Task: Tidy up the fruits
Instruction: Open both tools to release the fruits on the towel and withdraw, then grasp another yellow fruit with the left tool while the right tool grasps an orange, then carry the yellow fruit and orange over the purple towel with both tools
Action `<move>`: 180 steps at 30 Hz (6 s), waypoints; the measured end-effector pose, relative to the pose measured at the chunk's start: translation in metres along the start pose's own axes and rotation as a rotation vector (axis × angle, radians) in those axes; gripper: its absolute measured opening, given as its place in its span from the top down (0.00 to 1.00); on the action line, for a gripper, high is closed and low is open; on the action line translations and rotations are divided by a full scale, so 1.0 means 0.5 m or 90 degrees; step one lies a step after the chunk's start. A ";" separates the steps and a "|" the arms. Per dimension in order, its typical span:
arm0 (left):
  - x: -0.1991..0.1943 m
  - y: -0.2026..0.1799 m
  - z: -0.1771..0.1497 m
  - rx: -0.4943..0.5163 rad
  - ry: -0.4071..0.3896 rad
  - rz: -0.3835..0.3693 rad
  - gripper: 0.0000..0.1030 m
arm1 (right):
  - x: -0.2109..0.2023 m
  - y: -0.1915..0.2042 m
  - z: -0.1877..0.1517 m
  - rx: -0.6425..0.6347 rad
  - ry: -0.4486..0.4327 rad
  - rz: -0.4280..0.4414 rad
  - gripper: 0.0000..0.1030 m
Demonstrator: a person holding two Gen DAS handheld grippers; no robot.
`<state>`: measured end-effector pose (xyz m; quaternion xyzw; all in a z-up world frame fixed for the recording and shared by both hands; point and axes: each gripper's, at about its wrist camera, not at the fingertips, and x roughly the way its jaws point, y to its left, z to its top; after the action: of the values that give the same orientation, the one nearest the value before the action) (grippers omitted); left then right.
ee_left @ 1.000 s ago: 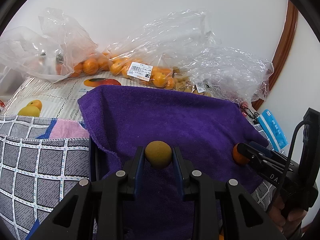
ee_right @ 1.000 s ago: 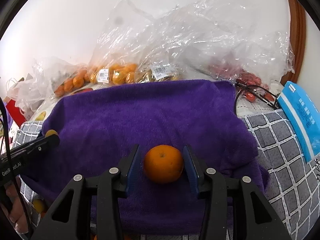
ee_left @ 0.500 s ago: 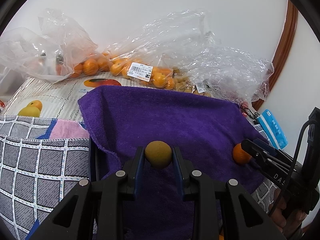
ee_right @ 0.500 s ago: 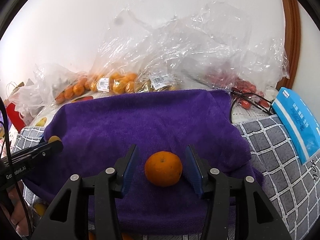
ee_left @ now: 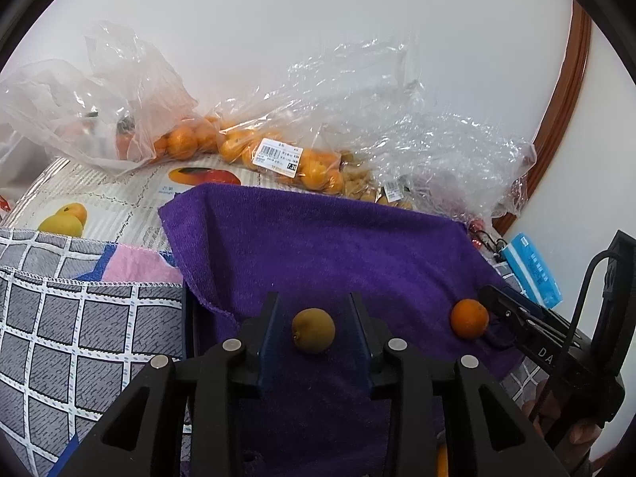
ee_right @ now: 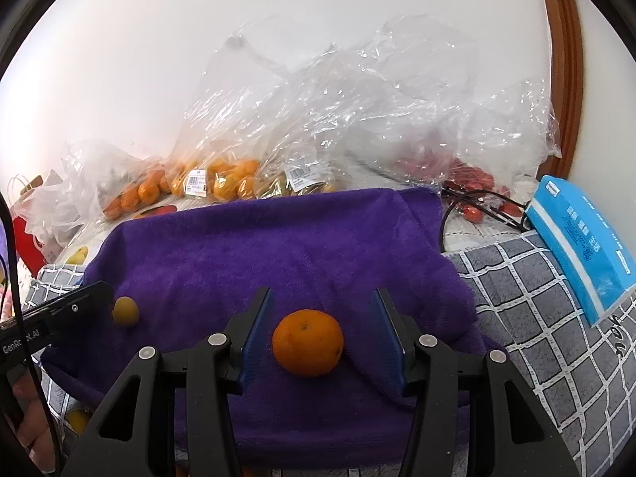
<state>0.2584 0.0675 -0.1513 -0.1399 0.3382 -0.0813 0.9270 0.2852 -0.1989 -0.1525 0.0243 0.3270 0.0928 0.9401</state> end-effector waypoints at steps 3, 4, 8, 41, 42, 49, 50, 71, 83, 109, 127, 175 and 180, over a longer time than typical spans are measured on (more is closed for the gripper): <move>-0.009 0.000 0.000 -0.005 -0.021 0.006 0.70 | -0.006 0.001 0.001 0.002 -0.004 0.000 0.51; -0.012 0.000 0.000 -0.006 -0.026 0.008 0.70 | -0.007 0.003 0.002 0.003 -0.005 -0.002 0.51; -0.029 0.000 0.002 -0.014 -0.050 -0.012 0.70 | -0.018 0.009 0.003 0.000 -0.014 -0.003 0.51; -0.209 -0.056 -0.007 0.052 -0.049 0.006 0.56 | -0.189 0.033 -0.093 0.014 0.055 0.021 0.42; -0.213 -0.051 -0.017 0.049 -0.045 0.015 0.56 | -0.192 0.033 -0.101 0.016 0.058 0.022 0.42; -0.238 -0.005 -0.099 0.055 -0.014 0.089 0.56 | -0.215 0.042 -0.152 0.017 0.074 0.020 0.42; -0.239 0.001 -0.108 0.055 -0.008 0.101 0.56 | -0.218 0.044 -0.157 0.010 0.073 0.020 0.42; -0.209 0.055 -0.212 0.007 0.091 0.119 0.59 | -0.151 0.048 -0.190 0.033 0.136 0.065 0.55; -0.219 0.073 -0.213 -0.027 0.079 0.075 0.64 | -0.153 0.015 -0.198 0.012 0.138 0.053 0.69; -0.136 0.007 -0.149 -0.093 0.105 0.026 0.80 | -0.168 0.015 -0.201 0.011 0.097 0.041 0.69; -0.163 0.023 -0.205 -0.032 0.085 0.069 0.77 | -0.164 0.016 -0.204 0.010 0.100 0.035 0.69; -0.282 -0.001 -0.095 -0.031 -0.029 0.060 0.77 | -0.242 0.004 -0.099 0.003 0.049 0.020 0.69; -0.270 -0.003 -0.037 -0.033 -0.055 0.058 0.77 | -0.237 0.016 -0.041 -0.019 0.014 0.014 0.69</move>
<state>0.1438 0.0954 -0.0828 -0.1517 0.3061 -0.0238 0.9395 0.1804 -0.2140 -0.0954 0.0129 0.3354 0.1080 0.9358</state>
